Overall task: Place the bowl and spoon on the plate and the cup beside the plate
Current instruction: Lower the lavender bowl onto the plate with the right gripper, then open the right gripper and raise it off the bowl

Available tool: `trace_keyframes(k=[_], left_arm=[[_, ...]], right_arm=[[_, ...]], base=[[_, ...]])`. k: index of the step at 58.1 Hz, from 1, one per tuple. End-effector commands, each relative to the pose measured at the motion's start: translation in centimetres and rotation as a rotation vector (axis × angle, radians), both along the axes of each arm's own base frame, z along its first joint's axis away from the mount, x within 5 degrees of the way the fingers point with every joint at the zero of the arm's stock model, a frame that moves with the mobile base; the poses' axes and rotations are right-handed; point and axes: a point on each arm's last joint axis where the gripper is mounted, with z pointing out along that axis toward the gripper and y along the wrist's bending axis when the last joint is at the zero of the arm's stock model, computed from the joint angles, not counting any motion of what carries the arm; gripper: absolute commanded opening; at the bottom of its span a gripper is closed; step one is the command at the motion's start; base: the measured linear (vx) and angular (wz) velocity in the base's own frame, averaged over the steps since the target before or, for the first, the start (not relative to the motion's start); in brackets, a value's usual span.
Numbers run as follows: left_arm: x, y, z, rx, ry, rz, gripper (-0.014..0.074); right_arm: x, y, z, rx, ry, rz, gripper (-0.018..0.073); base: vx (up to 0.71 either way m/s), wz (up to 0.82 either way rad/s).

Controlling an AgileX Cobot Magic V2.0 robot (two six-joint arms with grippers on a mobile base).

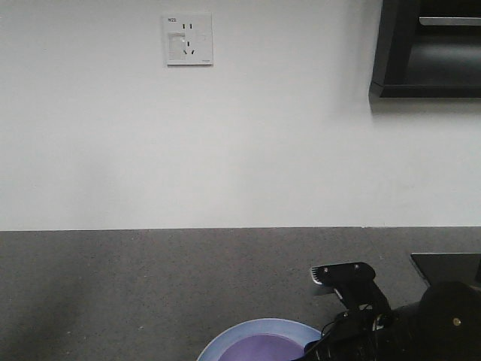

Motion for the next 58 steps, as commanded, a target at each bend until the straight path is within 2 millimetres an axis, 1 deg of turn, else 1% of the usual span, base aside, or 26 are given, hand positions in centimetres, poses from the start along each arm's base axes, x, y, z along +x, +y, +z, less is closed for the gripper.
trace_keyframes(k=[1, 9, 18, 28, 35, 37, 39, 40, 42, 43, 49, 52, 58], left_arm=[[-0.2, -0.1, 1.5, -0.022, -0.098, -0.005, -0.0006], [-0.2, -0.1, 1.5, -0.022, -0.098, -0.005, -0.0006], [-0.2, -0.1, 1.5, -0.022, -0.098, -0.005, -0.0006], [-0.2, -0.1, 1.5, -0.022, -0.102, -0.005, -0.0006], [-0.2, -0.1, 1.6, -0.031, -0.107, -0.008, -0.0006], [-0.2, -0.1, 1.6, -0.031, -0.107, -0.008, -0.0006], [-0.2, -0.1, 1.6, -0.031, -0.111, -0.008, -0.0006], [-0.2, -0.1, 1.6, -0.032, -0.112, -0.008, -0.0006], [-0.2, -0.1, 1.7, -0.032, -0.118, -0.008, -0.0006], [-0.2, -0.1, 1.7, -0.033, -0.12, -0.008, -0.0006], [-0.1, -0.1, 2.0, -0.044, -0.153, -0.009, -0.0006], [-0.1, -0.2, 2.3, -0.073, -0.175, -0.016, -0.0006], [0.0, -0.5, 2.8, -0.15, -0.221, -0.033, -0.0006]], right_arm=[[0.1, -0.4, 3.3, 0.014, -0.164, -0.01, 0.0419], [-0.7, -0.9, 5.4, 0.02, -0.26, -0.018, 0.0421], [-2.3, -1.7, 8.8, 0.081, -0.389, -0.053, 0.0421], [-5.4, -3.0, 13.2, 0.156, -0.577, -0.081, 0.0421], [-8.3, -4.3, 16.8, 0.211, -0.769, -0.109, 0.0421], [-9.2, -4.8, 17.6, 0.213, -0.823, -0.111, 0.0421], [-9.7, -5.0, 18.1, 0.209, -0.855, -0.11, 0.0421], [-10.4, -5.3, 18.6, 0.21, -0.882, -0.109, 0.0421], [-11.0, -5.5, 18.9, 0.203, -0.901, -0.104, 0.0421], [-11.7, -5.8, 19.2, 0.2, -0.92, -0.1, 0.0421], [-13.7, -6.6, 19.5, 0.142, -0.936, -0.068, 0.0417], [-14.7, -7.0, 19.5, 0.106, -0.925, -0.058, 0.0413], [-16.4, -8.0, 19.8, 0.086, -0.934, -0.097, 0.0409]], base=[[0.0, 0.0], [0.0, 0.0], [0.0, 0.0], [0.0, 0.0], [0.0, 0.0], [0.0, 0.0], [0.0, 0.0], [0.0, 0.0], [0.0, 0.0], [0.0, 0.0], [0.0, 0.0], [0.0, 0.0], [0.0, 0.0]])
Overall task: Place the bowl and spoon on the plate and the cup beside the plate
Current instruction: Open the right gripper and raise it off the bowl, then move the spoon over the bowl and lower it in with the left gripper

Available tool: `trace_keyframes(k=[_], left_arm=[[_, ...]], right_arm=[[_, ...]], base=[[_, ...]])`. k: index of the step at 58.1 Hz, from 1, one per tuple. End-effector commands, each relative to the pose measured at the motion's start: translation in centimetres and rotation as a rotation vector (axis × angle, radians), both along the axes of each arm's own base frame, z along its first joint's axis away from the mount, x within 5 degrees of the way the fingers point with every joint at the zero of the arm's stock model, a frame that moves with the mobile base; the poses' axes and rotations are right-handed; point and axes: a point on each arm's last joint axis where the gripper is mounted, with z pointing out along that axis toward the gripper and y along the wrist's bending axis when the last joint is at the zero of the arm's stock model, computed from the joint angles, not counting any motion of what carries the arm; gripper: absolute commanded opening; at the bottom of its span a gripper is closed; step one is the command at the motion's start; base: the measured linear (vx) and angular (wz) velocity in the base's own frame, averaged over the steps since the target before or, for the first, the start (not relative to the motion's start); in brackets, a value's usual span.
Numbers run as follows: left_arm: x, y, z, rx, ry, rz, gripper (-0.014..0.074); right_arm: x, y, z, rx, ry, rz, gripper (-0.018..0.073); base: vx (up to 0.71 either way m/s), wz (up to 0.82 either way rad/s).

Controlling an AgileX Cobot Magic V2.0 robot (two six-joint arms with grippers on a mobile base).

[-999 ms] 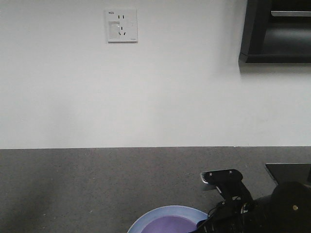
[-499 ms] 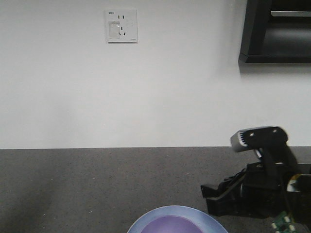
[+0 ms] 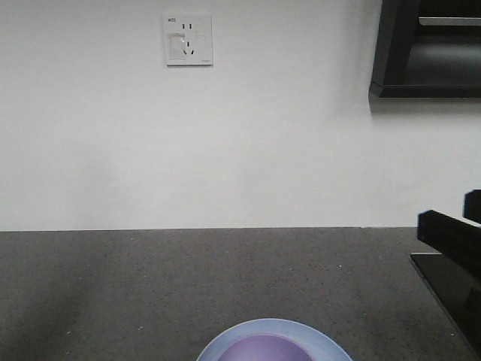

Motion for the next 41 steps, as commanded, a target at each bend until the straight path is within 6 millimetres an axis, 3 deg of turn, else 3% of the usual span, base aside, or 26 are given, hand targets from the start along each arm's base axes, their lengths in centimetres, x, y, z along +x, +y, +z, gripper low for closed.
trace_keyframes(k=[1, 11, 19, 32, 41], left_arm=[[-0.1, -0.3, 2.2, -0.103, -0.159, -0.019, -0.0006], [1.5, -1.3, 1.9, -0.236, -0.132, -0.081, -0.0006], [3.8, -3.8, 0.8, -0.308, -0.059, -0.228, -0.0003], [8.0, -8.9, -1.9, -0.359, 0.01, -0.389, 0.0], [9.6, -13.3, -4.5, -0.314, 0.045, -0.427, 0.0]], right_arm=[[-1.5, -1.1, 1.8, 0.022, -0.1, -0.054, 0.0409], [-3.1, -2.7, 1.9, 0.032, -0.092, -0.154, 0.0409], [-3.8, -3.1, 1.8, 0.034, -0.085, -0.171, 0.0409], [-3.8, -3.1, 1.9, 0.036, -0.09, -0.17, 0.0409], [-3.8, -3.1, 1.9, 0.039, -0.088, -0.17, 0.0409]], base=[[0.0, 0.0], [0.0, 0.0], [0.0, 0.0], [0.0, 0.0], [0.0, 0.0]])
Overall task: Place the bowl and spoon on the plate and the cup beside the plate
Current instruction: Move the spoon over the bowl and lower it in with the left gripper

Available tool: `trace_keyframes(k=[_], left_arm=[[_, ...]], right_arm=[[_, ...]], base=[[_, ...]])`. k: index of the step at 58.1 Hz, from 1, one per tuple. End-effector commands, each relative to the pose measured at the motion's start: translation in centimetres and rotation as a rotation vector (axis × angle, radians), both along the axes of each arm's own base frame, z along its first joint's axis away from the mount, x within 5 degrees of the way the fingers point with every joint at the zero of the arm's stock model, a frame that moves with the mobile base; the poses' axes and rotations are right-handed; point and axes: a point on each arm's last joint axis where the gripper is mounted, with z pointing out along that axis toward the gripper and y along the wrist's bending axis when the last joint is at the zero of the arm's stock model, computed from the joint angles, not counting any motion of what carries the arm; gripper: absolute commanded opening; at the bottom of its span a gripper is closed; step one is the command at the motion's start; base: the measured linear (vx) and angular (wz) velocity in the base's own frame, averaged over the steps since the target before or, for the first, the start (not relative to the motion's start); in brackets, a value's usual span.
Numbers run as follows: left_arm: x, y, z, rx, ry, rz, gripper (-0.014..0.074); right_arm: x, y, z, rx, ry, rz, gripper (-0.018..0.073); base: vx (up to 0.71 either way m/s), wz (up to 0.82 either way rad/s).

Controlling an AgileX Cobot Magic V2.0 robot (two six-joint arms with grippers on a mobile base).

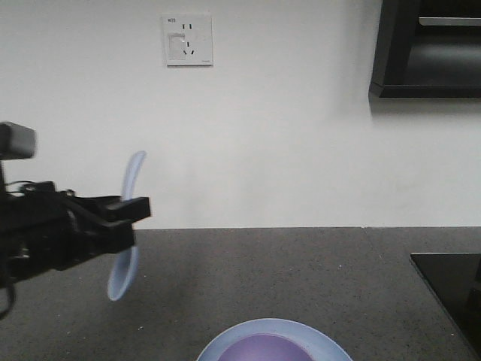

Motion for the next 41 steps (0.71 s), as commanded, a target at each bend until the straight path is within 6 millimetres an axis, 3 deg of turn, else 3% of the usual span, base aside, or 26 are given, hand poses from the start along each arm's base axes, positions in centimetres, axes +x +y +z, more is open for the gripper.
trace_keyframes(k=[1, 18, 32, 41], left_arm=[[0.5, -2.1, 0.1, 0.0, -0.05, 0.025, 0.0], [2.1, -10.9, -4.6, 0.112, 0.01, -0.07, 0.0004], [3.3, -13.5, -8.0, 0.167, 0.085, -0.123, 0.0057], [3.4, -13.7, -8.5, 0.175, 0.095, -0.128, 0.0201]], right_arm=[[-0.1, 0.0, 1.6, 0.011, -0.104, 0.003, 0.0409], [-0.1, 0.0, 1.5, 0.011, -0.103, 0.003, 0.0409], [-0.1, -0.1, 1.4, 0.008, -0.093, 0.001, 0.0409], [-0.1, -0.1, 1.5, 0.007, -0.094, 0.001, 0.0409]], base=[[0.0, 0.0], [0.0, 0.0], [0.0, 0.0], [0.0, 0.0]])
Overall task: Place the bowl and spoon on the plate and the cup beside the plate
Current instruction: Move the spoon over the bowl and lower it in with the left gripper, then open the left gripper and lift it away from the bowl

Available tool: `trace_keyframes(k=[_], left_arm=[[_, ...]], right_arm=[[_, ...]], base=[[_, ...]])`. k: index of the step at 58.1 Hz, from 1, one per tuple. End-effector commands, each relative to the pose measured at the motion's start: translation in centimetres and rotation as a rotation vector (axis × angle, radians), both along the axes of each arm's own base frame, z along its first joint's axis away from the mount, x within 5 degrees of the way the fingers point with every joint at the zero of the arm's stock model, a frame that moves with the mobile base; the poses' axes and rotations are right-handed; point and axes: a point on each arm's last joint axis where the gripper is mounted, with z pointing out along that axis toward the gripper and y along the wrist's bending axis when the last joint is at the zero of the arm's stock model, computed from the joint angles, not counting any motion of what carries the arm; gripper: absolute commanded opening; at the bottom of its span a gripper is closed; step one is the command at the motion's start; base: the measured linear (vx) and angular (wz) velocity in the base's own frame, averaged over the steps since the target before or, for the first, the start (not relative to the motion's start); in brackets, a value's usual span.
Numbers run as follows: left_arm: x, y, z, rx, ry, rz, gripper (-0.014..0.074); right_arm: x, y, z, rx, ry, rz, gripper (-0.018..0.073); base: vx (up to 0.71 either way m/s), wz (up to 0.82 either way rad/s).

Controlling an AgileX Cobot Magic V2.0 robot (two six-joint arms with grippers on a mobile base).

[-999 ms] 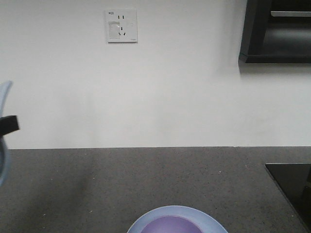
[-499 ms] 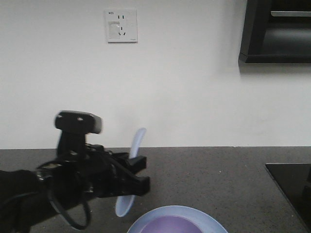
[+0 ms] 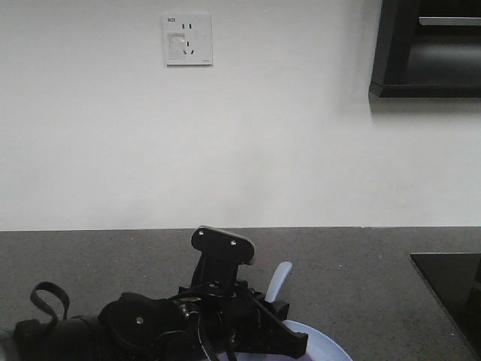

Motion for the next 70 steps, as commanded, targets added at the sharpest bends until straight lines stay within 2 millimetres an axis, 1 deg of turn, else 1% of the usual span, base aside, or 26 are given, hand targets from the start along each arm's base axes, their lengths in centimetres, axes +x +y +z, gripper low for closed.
trace_keyframes(k=[1, 11, 17, 20, 23, 28, 31, 35, 39, 44, 49, 58, 60, 65, 70], left_arm=[[-0.2, 0.1, 3.0, -0.061, -0.063, 0.015, 0.021], [-0.3, 0.1, 3.1, -0.063, -0.066, 0.015, 0.0449], [-0.4, 0.0, 3.0, -0.065, -0.054, -0.007, 0.0552], [-0.5, 0.2, 3.3, -0.069, -0.057, -0.014, 0.0578], [-0.6, 0.4, 3.9, -0.066, -0.086, -0.013, 0.0581], [-0.7, 1.4, 5.8, -0.066, -0.181, 0.033, 0.0566], [-0.8, 2.2, 7.2, -0.074, -0.252, 0.084, 0.0549], [-0.8, 4.0, 9.6, -0.098, -0.349, 0.173, 0.0517], [-1.2, 6.2, 12.0, -0.123, -0.426, 0.238, 0.048], [-1.4, 8.9, 14.2, -0.107, -0.509, 0.274, 0.0437], [-1.8, 11.2, 15.8, -0.063, -0.584, 0.292, 0.041], [-2.8, 16.8, 18.8, -0.083, -0.649, 0.434, 0.0405], [-3.1, 17.8, 19.3, -0.071, -0.673, 0.458, 0.0405], [-3.9, 19.9, 20.4, 0.021, -0.755, 0.491, 0.0405], [-4.6, 22.3, 21.3, 0.039, -0.788, 0.593, 0.0405]], right_arm=[[-0.1, -0.1, 1.5, 0.008, -0.103, 0.003, 0.0409], [-0.1, -0.1, 1.5, 0.007, -0.103, 0.002, 0.0409], [-0.1, -0.1, 1.5, 0.005, -0.104, 0.001, 0.0409], [-0.1, -0.1, 1.5, 0.005, -0.104, 0.001, 0.0409], [-0.1, -0.1, 1.5, 0.005, -0.103, 0.001, 0.0409], [-0.1, -0.1, 1.5, 0.005, -0.103, 0.001, 0.0409], [-0.1, -0.1, 1.5, 0.003, -0.103, 0.0, 0.0409], [-0.1, -0.1, 1.5, -0.003, -0.106, -0.003, 0.0409], [-0.1, -0.1, 1.5, -0.004, -0.106, -0.003, 0.0409], [-0.1, -0.1, 1.5, -0.01, -0.108, -0.006, 0.0409], [-0.1, -0.2, 1.5, -0.014, -0.11, -0.008, 0.0409], [-0.1, -0.2, 1.5, -0.015, -0.109, -0.008, 0.0409], [-0.1, -0.2, 1.5, -0.015, -0.109, -0.008, 0.0409], [-0.1, -0.2, 1.5, -0.015, -0.107, -0.008, 0.0409], [-0.1, -0.2, 1.5, -0.017, -0.101, -0.01, 0.0409]], base=[[0.0, 0.0], [0.0, 0.0], [0.0, 0.0], [0.0, 0.0], [0.0, 0.0], [0.0, 0.0], [0.0, 0.0], [0.0, 0.0], [0.0, 0.0], [0.0, 0.0], [0.0, 0.0], [0.0, 0.0], [0.0, 0.0], [0.0, 0.0], [0.0, 0.0]])
